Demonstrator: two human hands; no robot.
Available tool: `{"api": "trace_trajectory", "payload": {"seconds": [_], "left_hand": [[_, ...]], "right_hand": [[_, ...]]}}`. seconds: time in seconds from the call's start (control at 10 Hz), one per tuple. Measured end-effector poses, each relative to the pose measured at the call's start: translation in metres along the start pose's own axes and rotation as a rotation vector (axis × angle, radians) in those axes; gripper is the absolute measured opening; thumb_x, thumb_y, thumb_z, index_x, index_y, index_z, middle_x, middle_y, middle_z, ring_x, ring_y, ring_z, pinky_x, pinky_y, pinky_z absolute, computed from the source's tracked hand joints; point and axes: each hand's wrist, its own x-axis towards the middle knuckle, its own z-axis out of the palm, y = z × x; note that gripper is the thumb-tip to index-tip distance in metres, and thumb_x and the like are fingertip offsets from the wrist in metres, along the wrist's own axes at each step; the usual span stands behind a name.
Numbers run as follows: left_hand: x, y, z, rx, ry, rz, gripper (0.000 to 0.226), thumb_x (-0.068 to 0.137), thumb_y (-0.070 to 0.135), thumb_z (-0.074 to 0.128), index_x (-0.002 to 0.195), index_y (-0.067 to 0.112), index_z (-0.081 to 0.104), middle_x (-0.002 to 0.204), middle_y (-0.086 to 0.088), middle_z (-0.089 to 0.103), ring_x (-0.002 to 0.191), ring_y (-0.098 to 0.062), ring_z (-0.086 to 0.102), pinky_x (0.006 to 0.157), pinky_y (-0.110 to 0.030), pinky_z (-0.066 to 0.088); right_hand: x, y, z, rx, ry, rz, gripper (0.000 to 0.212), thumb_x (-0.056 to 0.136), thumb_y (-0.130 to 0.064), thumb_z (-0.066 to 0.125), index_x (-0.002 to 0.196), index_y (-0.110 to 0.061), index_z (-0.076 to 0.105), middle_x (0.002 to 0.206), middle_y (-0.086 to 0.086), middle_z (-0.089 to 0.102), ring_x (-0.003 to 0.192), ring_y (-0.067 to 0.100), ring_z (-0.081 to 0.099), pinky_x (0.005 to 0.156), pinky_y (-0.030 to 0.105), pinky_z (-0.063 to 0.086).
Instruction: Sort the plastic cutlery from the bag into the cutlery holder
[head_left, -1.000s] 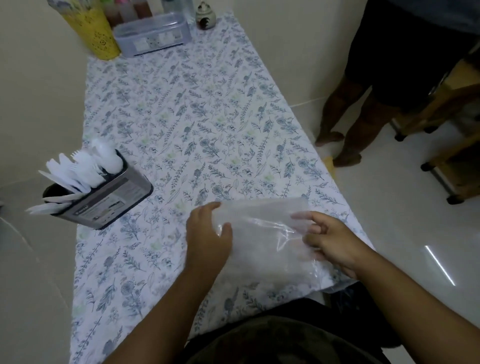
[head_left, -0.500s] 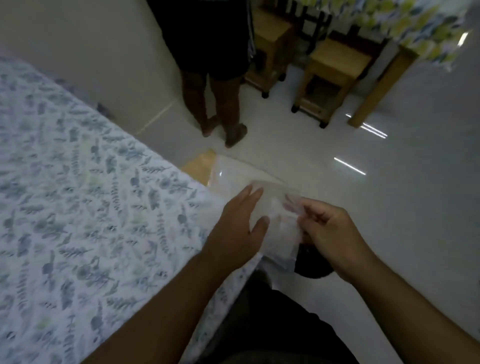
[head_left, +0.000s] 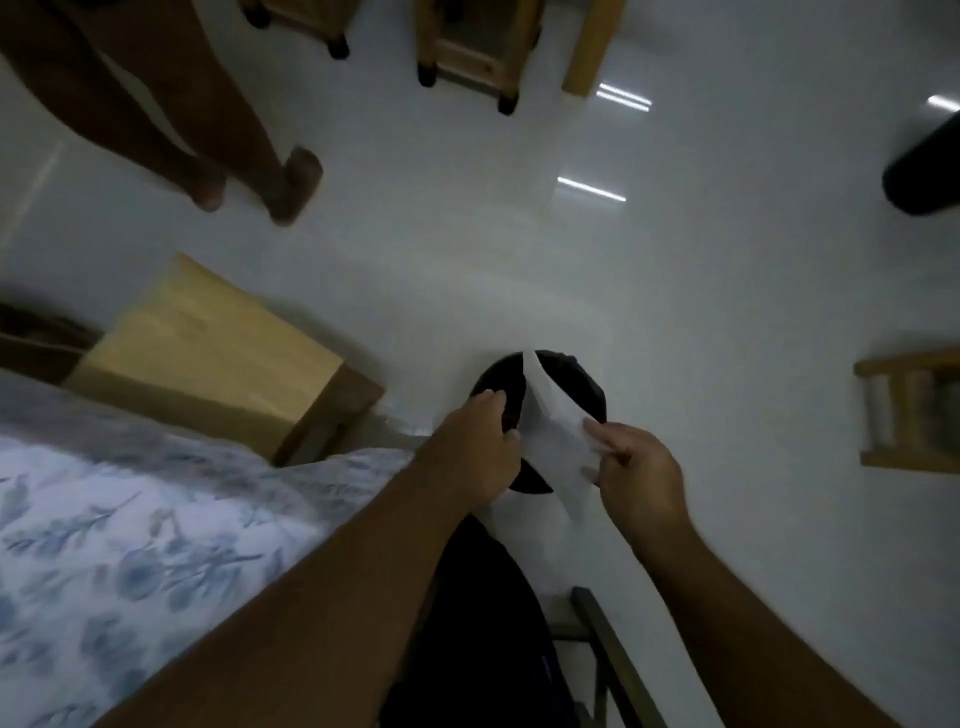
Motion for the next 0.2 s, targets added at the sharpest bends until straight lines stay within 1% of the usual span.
{"api": "trace_trajectory", "payload": {"seconds": [0.1, 0.2], "left_hand": [[0.032, -0.012, 0.019, 0.094, -0.058, -0.072, 0.047, 0.105, 0.026, 0.041, 0.148, 0.006, 0.036, 0.155, -0.013, 0.036, 0.14, -0.028, 0.038, 0.113, -0.034, 0.03], [0.054, -0.013, 0.036, 0.16, -0.116, -0.116, 0.04, 0.101, 0.027, 0.045, 0.135, 0.006, 0.045, 0.141, -0.016, 0.047, 0.127, -0.033, 0.048, 0.108, -0.044, 0.041]], "right_hand": [[0.054, 0.031, 0.025, -0.165, -0.08, 0.062, 0.04, 0.098, 0.009, 0.049, 0.137, 0.006, 0.058, 0.136, 0.027, 0.06, 0.109, 0.028, 0.061, 0.078, 0.011, 0.044], [0.097, 0.034, 0.052, -0.377, -0.253, 0.194, 0.059, 0.103, -0.01, 0.049, 0.159, -0.013, 0.031, 0.154, 0.016, 0.046, 0.135, 0.036, 0.049, 0.094, 0.021, 0.04]]}}
